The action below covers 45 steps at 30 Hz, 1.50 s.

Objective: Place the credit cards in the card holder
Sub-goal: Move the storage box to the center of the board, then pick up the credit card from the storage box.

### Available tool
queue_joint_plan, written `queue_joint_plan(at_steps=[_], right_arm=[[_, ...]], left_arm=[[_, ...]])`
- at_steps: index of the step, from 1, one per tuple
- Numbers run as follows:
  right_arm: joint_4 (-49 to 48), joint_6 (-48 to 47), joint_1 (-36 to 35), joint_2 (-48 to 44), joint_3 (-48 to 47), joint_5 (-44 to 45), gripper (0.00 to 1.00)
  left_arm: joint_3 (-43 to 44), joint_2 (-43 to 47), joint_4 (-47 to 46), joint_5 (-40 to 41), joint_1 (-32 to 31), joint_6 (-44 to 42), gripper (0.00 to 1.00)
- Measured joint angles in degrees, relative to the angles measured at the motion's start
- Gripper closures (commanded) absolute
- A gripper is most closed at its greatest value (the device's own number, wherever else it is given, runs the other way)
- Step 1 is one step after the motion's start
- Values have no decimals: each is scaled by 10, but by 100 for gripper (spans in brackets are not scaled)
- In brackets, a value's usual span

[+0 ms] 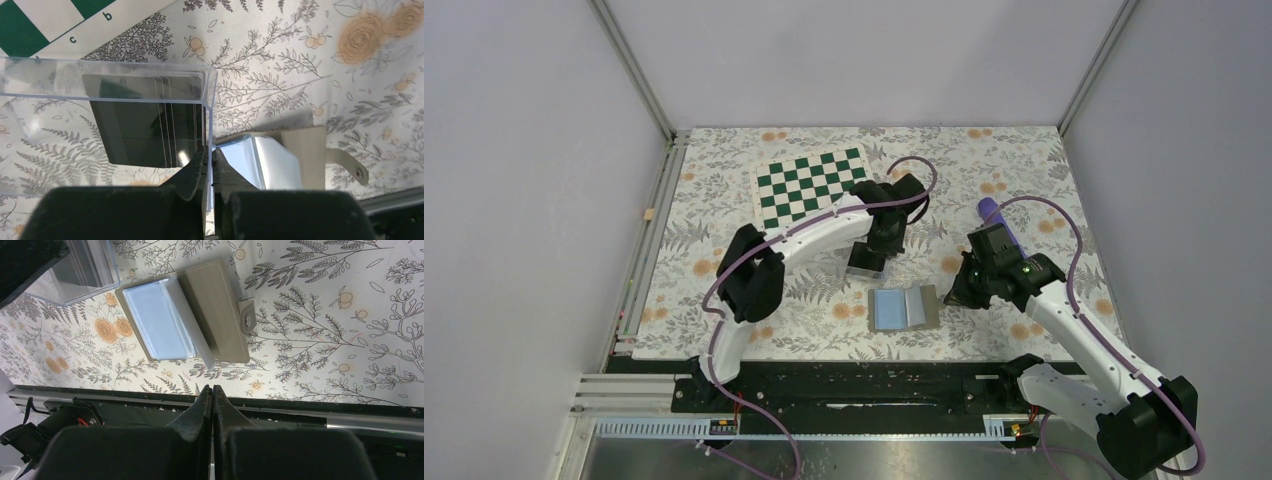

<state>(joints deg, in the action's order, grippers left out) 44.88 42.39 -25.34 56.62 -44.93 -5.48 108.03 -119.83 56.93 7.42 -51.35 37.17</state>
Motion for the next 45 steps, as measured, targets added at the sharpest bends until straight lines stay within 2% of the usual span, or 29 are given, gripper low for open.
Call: queue_joint_plan(at_steps=[3,9,12,16,20,25,28,31,35,45], right_arm=[[0,-3,1,0,0,0,100],[1,-9,2,0,2,0,100],[1,-12,2,0,2,0,92],[1,-19,2,7,2,0,88],[0,-30,3,24,-2,-2,84],[-10,-39,3,71,-37,-22,72],[-26,-41,4,127,-74,-50,69],[-49,-40,4,187,-105,-79,66],[-63,-40,4,262,-148,-101,64],[-85,-40,1,389,-234,-127,55]], left_arm=[[6,-22,0,5,0,14,98],[16,-46,-17,3,0,31,67],[18,-46,-34,-13,0,33,63],[-1,-34,-77,-50,1,28,61],[-93,41,-146,-105,13,25,61],[-191,167,-193,-153,73,7,60],[-213,201,-195,-159,118,-18,60],[-236,200,-193,-158,147,-47,60],[-258,173,-175,-158,155,-72,60],[-239,70,-172,-161,154,-93,59]])
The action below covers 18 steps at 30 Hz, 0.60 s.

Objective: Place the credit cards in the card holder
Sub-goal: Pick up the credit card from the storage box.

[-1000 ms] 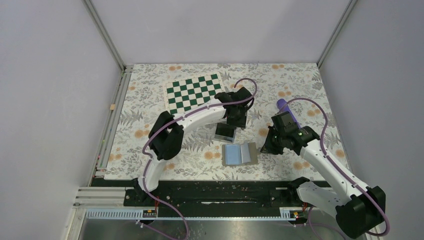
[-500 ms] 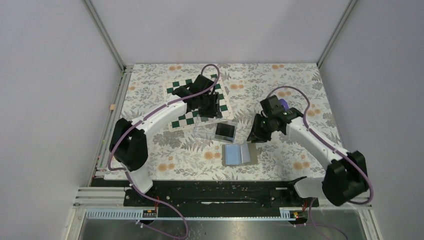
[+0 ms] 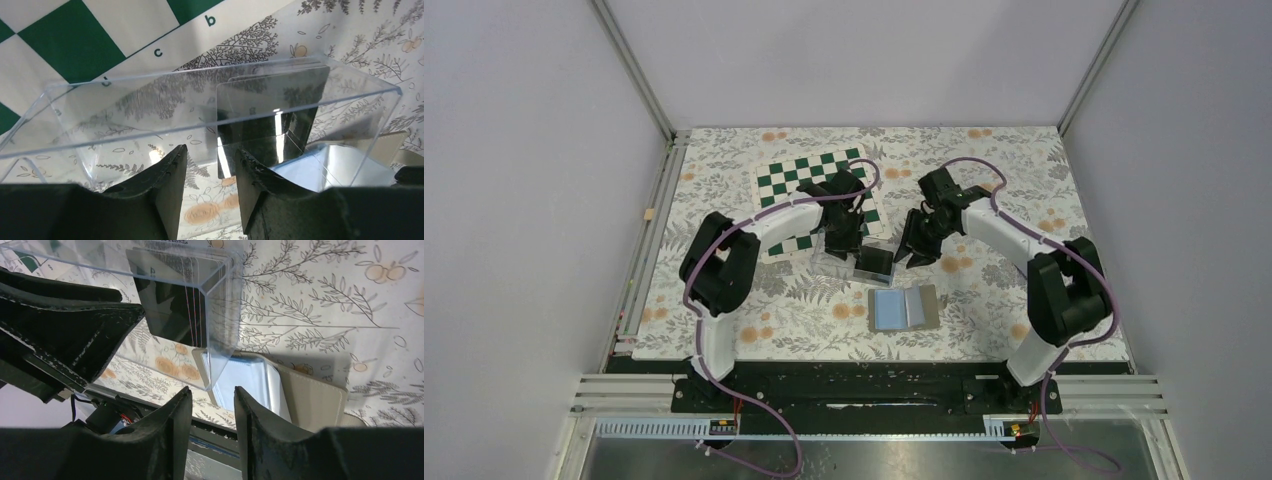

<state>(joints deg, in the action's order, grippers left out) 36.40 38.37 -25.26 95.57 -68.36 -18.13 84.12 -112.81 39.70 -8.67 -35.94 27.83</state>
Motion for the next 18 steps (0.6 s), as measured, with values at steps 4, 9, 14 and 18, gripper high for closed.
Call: queue_joint_plan(at_steps=[4,9,14,18], right_arm=[[-4,-1,-8,36,-15,-8,56],[-7,-6,-22,69,-28,-10,75],[-2,-14,-26,94,-39,-9,81],[15,-26,-26,101,-46,-4,85]], left_arm=[[8,-18,0,-4,-2,0,59],[11,-31,-12,-22,-17,3,59],[11,-37,-39,-48,-49,14,59],[5,-37,-59,-52,-62,23,59]])
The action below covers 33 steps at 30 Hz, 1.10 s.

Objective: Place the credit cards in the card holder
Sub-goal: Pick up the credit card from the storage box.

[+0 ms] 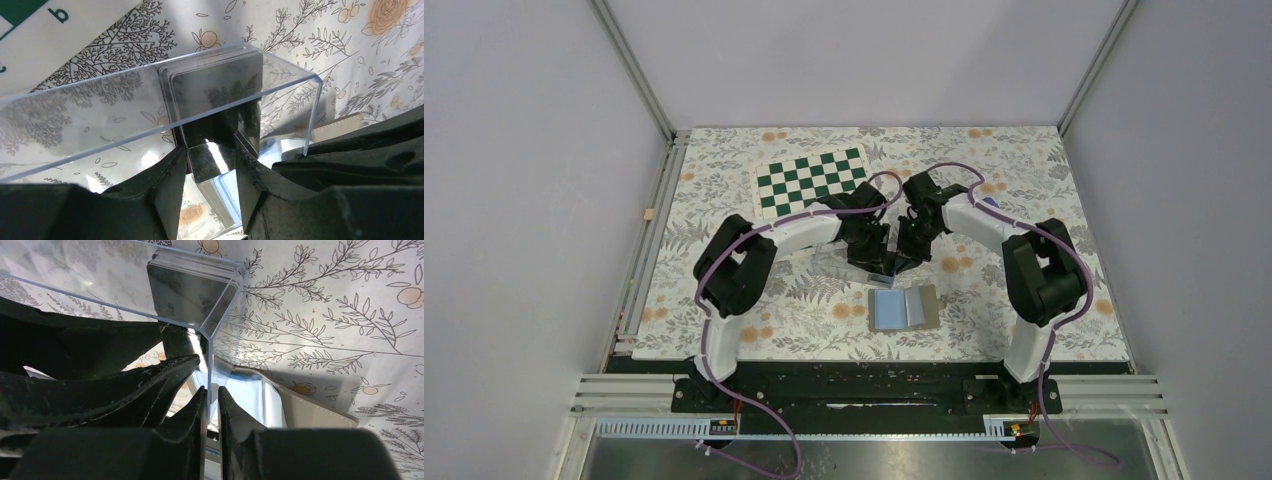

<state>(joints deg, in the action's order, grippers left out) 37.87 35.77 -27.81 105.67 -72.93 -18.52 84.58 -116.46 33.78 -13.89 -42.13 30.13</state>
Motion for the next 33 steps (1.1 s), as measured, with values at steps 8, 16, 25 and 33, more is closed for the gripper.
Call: queue_joint_plan(at_steps=[8,16,25,33], right_arm=[[13,-21,0,0,-10,20,87],[17,-29,0,0,-11,24,87],[18,-30,0,0,-11,24,90],[17,-30,0,0,-11,23,93]], left_arm=[[-18,19,-22,0,2,12,59],[-18,47,-15,26,3,-1,63],[-18,42,-5,25,6,-1,69],[-12,12,-4,23,6,-1,81]])
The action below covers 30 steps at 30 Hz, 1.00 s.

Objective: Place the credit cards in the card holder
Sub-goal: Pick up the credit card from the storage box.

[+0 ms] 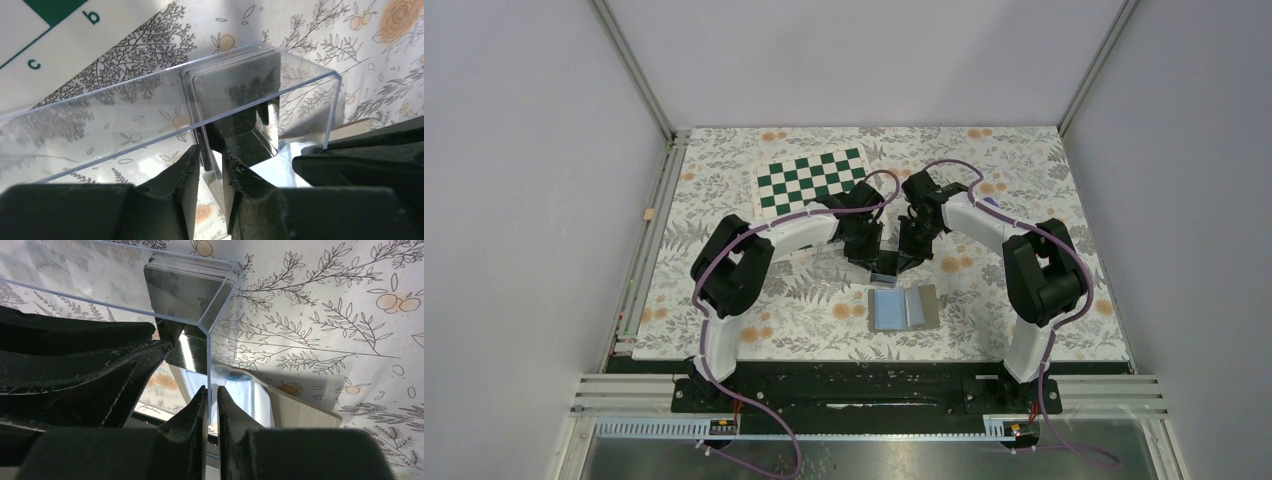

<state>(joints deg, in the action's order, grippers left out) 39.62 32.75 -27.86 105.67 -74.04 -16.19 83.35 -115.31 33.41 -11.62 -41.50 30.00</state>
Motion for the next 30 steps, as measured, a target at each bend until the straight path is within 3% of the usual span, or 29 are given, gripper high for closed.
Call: queue_joint_plan(at_steps=[3,8,30], right_arm=[[0,0,-1,0,0,0,94],[0,0,-1,0,0,0,94],[5,-4,-2,3,-4,0,95]], left_arm=[[3,-3,-2,-4,0,0,92],[7,-3,1,-3,0,0,99],[9,0,3,-5,-1,-5,100]])
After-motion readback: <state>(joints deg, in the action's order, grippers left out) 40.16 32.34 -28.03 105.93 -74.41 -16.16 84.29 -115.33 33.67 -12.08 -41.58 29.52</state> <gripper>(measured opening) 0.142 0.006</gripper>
